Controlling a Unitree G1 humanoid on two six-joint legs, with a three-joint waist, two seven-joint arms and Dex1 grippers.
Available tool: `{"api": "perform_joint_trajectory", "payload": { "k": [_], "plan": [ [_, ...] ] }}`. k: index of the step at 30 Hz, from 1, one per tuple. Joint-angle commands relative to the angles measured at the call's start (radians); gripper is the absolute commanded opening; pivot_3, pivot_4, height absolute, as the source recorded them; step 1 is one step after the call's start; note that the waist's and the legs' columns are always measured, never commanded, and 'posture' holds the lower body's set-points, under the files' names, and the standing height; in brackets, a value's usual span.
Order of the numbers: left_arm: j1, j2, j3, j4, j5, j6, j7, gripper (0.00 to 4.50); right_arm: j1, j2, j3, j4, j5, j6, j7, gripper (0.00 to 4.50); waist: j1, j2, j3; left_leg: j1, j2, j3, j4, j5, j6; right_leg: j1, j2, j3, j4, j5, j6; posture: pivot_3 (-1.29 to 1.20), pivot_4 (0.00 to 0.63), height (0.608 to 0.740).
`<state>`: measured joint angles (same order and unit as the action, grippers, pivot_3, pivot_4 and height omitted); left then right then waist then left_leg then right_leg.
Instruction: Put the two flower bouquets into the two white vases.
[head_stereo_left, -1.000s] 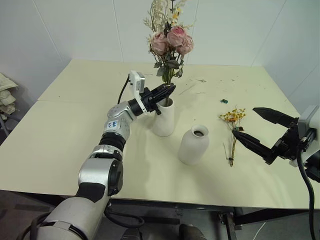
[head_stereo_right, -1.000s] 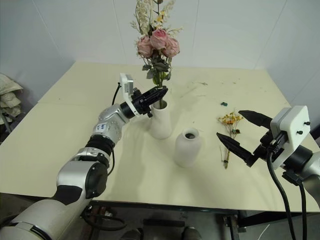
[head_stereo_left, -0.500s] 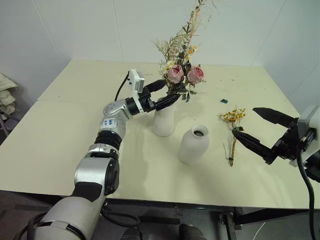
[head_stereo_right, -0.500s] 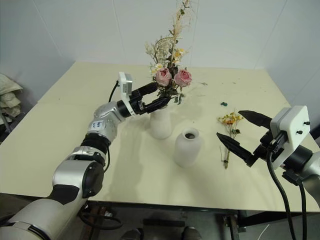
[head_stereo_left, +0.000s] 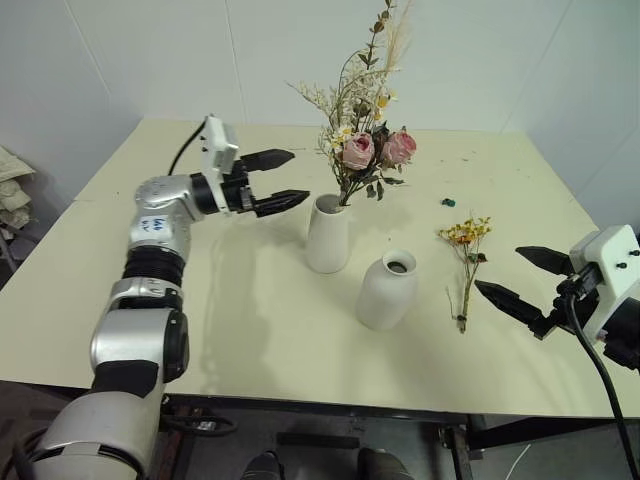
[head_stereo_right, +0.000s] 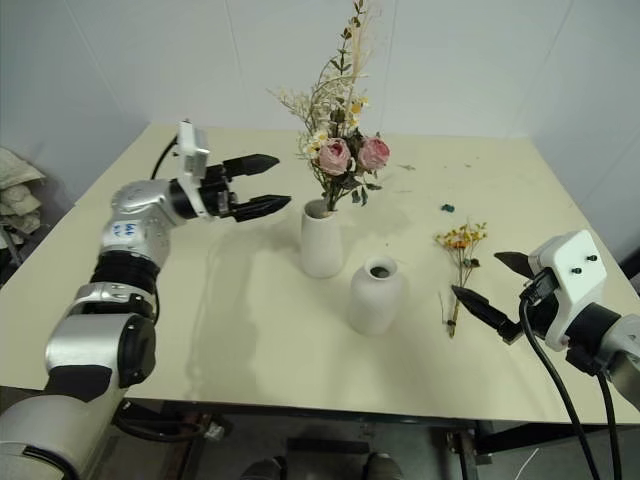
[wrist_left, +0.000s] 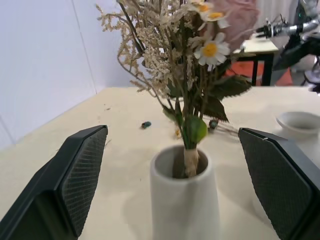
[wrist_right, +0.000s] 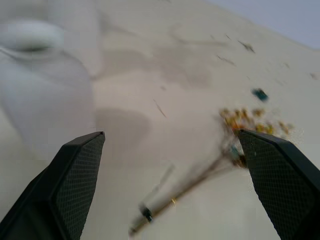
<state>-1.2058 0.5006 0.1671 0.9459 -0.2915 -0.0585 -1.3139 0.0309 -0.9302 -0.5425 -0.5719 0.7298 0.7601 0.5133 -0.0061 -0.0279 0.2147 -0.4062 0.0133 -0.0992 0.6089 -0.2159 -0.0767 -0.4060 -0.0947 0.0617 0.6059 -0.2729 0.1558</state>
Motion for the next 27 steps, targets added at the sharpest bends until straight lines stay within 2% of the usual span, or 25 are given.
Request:
{"api": "perform_joint_trajectory", "payload": {
  "k": [1, 5, 7, 13, 20, 27],
  "plan": [
    [0.044, 0.043, 0.024, -0.107, -0.064, 0.060, -0.082, 4.47, -0.039, -0.008, 0.030, 0.030, -0.036, 0.070, -0.069, 4.50, 0.002, 0.000, 0.000, 0.000, 0.000, 0.000, 0.000, 0.000, 0.000, 0.000, 0.000, 0.000, 0.000, 0.000, 0.000, 0.00, 0.150, 0.740],
    [0.155, 0.101, 0.023, -0.268, -0.145, 0.173, -0.244, 4.47, -0.134, 0.023, 0.127, 0.105, -0.072, 0.119, -0.120, 4.50, -0.005, 0.000, 0.000, 0.000, 0.001, 0.000, 0.000, 0.000, 0.000, 0.000, 0.000, 0.000, 0.001, 0.000, -0.001, 0.00, 0.150, 0.740],
    [0.207, 0.120, 0.029, -0.340, -0.186, 0.232, -0.270, 4.47, -0.209, 0.044, 0.189, 0.163, -0.103, 0.139, -0.149, 4.50, -0.009, 0.000, 0.000, 0.000, 0.001, 0.000, 0.000, 0.000, 0.000, 0.000, 0.000, 0.000, 0.001, -0.001, -0.001, 0.00, 0.150, 0.740],
    [0.375, 0.180, 0.051, -0.554, -0.311, 0.368, -0.275, 4.47, -0.388, 0.094, 0.301, 0.296, -0.158, 0.229, -0.186, 4.50, -0.021, 0.000, 0.000, 0.000, 0.001, 0.000, 0.000, 0.000, 0.000, -0.001, 0.000, 0.000, 0.003, -0.001, -0.002, 0.00, 0.150, 0.740],
    [0.539, 0.242, 0.086, -0.705, -0.381, 0.396, -0.250, 4.47, -0.532, 0.141, 0.395, 0.462, -0.236, 0.251, -0.179, 4.50, -0.026, 0.000, 0.000, 0.000, 0.001, 0.000, -0.002, 0.000, 0.000, -0.003, 0.000, 0.000, 0.005, -0.002, -0.003, 0.00, 0.150, 0.740],
    [0.622, 0.276, 0.122, -0.794, -0.446, 0.424, -0.226, 4.47, -0.640, 0.183, 0.468, 0.620, -0.313, 0.264, -0.167, 4.50, -0.024, 0.001, 0.000, 0.000, 0.002, 0.000, -0.004, 0.000, 0.000, -0.004, 0.001, 0.000, 0.005, -0.002, -0.004, 0.00, 0.150, 0.740]
  ]
}}
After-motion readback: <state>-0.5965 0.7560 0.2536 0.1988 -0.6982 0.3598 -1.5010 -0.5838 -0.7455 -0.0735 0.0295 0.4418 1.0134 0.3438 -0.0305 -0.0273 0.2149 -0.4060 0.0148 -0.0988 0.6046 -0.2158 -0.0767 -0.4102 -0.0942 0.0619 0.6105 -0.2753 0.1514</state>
